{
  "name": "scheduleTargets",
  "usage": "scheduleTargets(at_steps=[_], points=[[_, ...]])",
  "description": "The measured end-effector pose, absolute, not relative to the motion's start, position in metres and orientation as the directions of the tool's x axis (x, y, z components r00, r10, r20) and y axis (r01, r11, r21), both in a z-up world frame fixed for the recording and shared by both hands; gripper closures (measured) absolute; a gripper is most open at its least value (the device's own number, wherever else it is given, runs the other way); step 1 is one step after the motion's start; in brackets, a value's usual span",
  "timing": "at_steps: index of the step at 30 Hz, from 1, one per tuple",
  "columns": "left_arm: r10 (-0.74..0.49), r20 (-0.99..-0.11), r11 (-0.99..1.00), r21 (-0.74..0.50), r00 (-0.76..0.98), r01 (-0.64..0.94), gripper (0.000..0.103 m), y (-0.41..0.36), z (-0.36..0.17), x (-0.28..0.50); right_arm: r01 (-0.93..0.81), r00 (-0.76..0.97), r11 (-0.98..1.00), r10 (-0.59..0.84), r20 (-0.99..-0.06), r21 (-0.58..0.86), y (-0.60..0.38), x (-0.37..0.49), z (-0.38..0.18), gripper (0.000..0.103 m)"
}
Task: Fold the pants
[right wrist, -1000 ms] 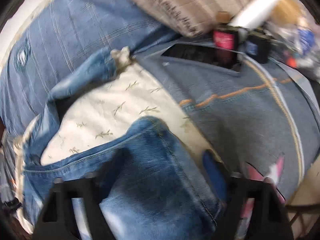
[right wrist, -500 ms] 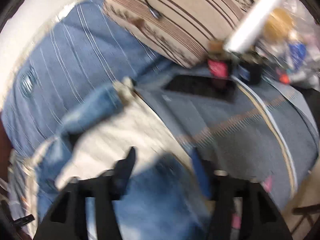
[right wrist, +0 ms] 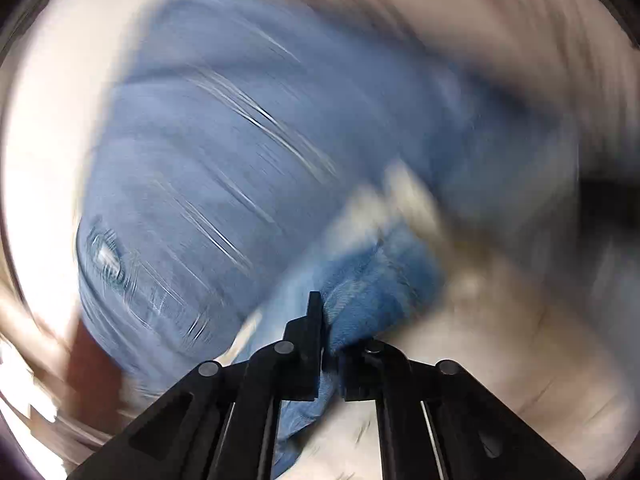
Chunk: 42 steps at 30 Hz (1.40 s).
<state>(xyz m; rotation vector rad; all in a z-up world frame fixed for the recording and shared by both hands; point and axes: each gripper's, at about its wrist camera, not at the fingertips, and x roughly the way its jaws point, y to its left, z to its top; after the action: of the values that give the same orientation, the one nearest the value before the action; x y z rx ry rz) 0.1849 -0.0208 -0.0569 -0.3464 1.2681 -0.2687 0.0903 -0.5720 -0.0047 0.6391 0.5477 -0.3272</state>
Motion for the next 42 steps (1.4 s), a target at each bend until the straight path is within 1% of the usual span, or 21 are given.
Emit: scheduleTargets(at_steps=[5, 6, 7, 11, 12, 13, 14, 15, 16, 17, 24, 25, 26, 27, 28, 31, 36, 38, 39, 40, 42], points=[[-0.345, -0.896, 0.931, -0.364, 0.28, -0.02, 0.078, -0.026, -0.073, 0.189, 0.637, 0.551, 0.667, -0.044, -0.833, 0.386, -0.612, 0.1, -0.086, 0.089], [-0.337, -0.9, 0.935, -0.354, 0.276, -0.013, 0.077, -0.027, -0.071, 0.188, 0.629, 0.596, 0.623, -0.003, -0.803, 0.465, -0.617, 0.087, -0.094, 0.089], [-0.337, -0.902, 0.936, -0.351, 0.269, -0.005, 0.077, -0.025, -0.069, 0.185, 0.626, 0.622, 0.602, -0.003, -0.783, 0.496, -0.619, 0.08, -0.089, 0.078], [-0.359, -0.893, 0.927, -0.375, 0.272, -0.007, 0.078, -0.005, -0.05, 0.176, 0.624, 0.657, 0.64, -0.118, -0.745, 0.449, -0.622, 0.061, -0.044, 0.066], [-0.354, -0.883, 0.926, -0.377, 0.309, -0.018, 0.077, 0.002, -0.042, 0.178, 0.613, 0.669, 0.667, -0.153, -0.728, 0.423, -0.623, 0.06, -0.03, 0.056], [-0.343, -0.873, 0.925, -0.377, 0.345, -0.034, 0.075, 0.009, -0.033, 0.182, 0.602, 0.668, 0.696, -0.171, -0.725, 0.39, -0.623, 0.067, -0.02, 0.038], [-0.335, -0.867, 0.924, -0.38, 0.369, -0.054, 0.071, 0.014, -0.026, 0.188, 0.592, 0.664, 0.714, -0.167, -0.729, 0.375, -0.624, 0.073, -0.015, 0.031], [-0.34, -0.863, 0.917, -0.392, 0.375, -0.071, 0.056, 0.016, -0.023, 0.196, 0.574, 0.652, 0.741, -0.156, -0.742, 0.349, -0.623, 0.089, -0.01, 0.028], [-0.349, -0.859, 0.911, -0.404, 0.374, -0.078, 0.042, 0.017, -0.024, 0.203, 0.56, 0.645, 0.757, -0.141, -0.751, 0.338, -0.622, 0.103, -0.01, 0.028], [-0.355, -0.859, 0.906, -0.413, 0.369, -0.091, 0.038, 0.016, -0.025, 0.214, 0.537, 0.64, 0.772, -0.111, -0.76, 0.34, -0.622, 0.112, -0.011, 0.028], [-0.414, -0.87, 0.884, -0.454, 0.269, -0.108, 0.037, -0.008, -0.06, 0.251, 0.486, 0.473, 0.854, -0.078, -0.878, 0.186, -0.61, 0.202, -0.058, 0.027], [-0.423, -0.867, 0.88, -0.462, 0.265, -0.108, 0.038, -0.013, -0.063, 0.255, 0.462, 0.439, 0.867, -0.043, -0.897, 0.185, -0.606, 0.209, -0.066, 0.04], [-0.43, -0.864, 0.878, -0.468, 0.261, -0.102, 0.039, -0.017, -0.065, 0.256, 0.409, 0.436, 0.896, -0.028, -0.899, 0.171, -0.594, 0.214, -0.065, 0.063], [-0.433, -0.863, 0.88, -0.467, 0.261, -0.083, 0.046, -0.022, -0.065, 0.257, 0.358, 0.442, 0.921, -0.024, -0.897, 0.152, -0.584, 0.216, -0.06, 0.096], [-0.431, -0.863, 0.886, -0.46, 0.265, -0.061, 0.053, -0.027, -0.064, 0.257, 0.304, 0.478, 0.951, -0.095, -0.873, 0.063, -0.567, 0.213, -0.044, 0.101], [-0.385, -0.877, 0.911, -0.412, 0.287, -0.035, 0.053, -0.036, -0.064, 0.259, 0.305, 0.603, 0.952, -0.193, -0.774, 0.0, -0.559, 0.194, -0.01, 0.101], [-0.362, -0.893, 0.918, -0.391, 0.269, -0.062, 0.056, -0.036, -0.076, 0.257, 0.367, 0.386, 0.922, -0.269, -0.882, -0.121, -0.586, 0.191, -0.047, 0.101], [-0.365, -0.89, 0.917, -0.394, 0.272, -0.056, 0.057, -0.03, -0.068, 0.252, 0.389, 0.477, 0.921, -0.193, -0.857, 0.009, -0.595, 0.183, -0.033, 0.092], [-0.359, -0.886, 0.919, -0.391, 0.292, -0.056, 0.057, -0.025, -0.061, 0.251, 0.385, 0.539, 0.914, -0.114, -0.834, 0.124, -0.604, 0.18, -0.022, 0.077], [-0.359, -0.878, 0.917, -0.395, 0.317, -0.055, 0.057, -0.019, -0.054, 0.252, 0.38, 0.563, 0.909, -0.079, -0.822, 0.173, -0.608, 0.184, -0.017, 0.051], [-0.37, -0.865, 0.908, -0.414, 0.338, -0.066, 0.052, -0.013, -0.047, 0.256, 0.369, 0.576, 0.913, -0.079, -0.814, 0.172, -0.607, 0.199, -0.011, 0.025]])
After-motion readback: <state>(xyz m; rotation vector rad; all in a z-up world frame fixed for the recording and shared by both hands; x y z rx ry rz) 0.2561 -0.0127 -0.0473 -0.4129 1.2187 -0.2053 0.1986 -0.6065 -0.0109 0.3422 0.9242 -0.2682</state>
